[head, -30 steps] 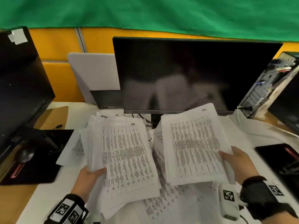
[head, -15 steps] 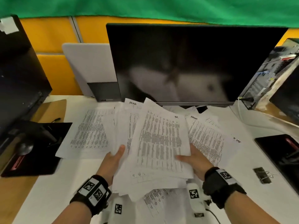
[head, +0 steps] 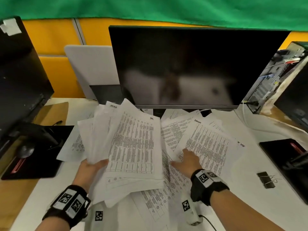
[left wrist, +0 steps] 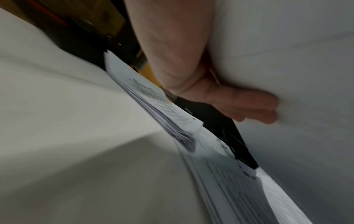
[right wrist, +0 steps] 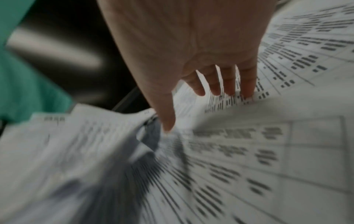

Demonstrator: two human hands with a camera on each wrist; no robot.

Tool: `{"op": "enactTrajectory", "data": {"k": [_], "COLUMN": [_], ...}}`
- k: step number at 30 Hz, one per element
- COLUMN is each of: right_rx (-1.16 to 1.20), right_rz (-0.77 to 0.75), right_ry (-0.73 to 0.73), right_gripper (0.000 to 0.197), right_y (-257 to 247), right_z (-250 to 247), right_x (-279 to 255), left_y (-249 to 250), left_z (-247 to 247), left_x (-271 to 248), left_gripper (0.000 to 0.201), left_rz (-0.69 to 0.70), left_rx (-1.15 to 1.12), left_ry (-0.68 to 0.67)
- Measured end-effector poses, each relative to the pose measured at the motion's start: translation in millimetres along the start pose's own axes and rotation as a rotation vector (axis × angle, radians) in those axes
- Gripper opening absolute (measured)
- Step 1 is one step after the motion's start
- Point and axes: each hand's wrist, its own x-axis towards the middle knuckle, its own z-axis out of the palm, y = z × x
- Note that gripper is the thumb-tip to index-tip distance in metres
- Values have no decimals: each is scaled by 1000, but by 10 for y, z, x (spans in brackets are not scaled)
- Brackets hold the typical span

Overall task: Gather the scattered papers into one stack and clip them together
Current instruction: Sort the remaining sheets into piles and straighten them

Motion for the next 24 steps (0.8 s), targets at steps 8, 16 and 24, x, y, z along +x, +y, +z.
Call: {"op": "enactTrajectory", "data": {"k": [8,16,24], "right_rx": [-30,141,-104], "right_rz": [-17,337,687], "right_ry": [-40,300,201], "right_gripper": [39,33,52], "right_y": [-24,553,797], "right_z": [194,-229,-285], "right_x": [69,134,126], "left_y": [-48,24,11], "left_z": [-39,162,338], "left_x": [-118,-88,-59], "left_gripper": [27,29,28], "left_rz": [32,87,81], "left_rx": [-57,-2,33], "left_ry": [17,-21,-54]}}
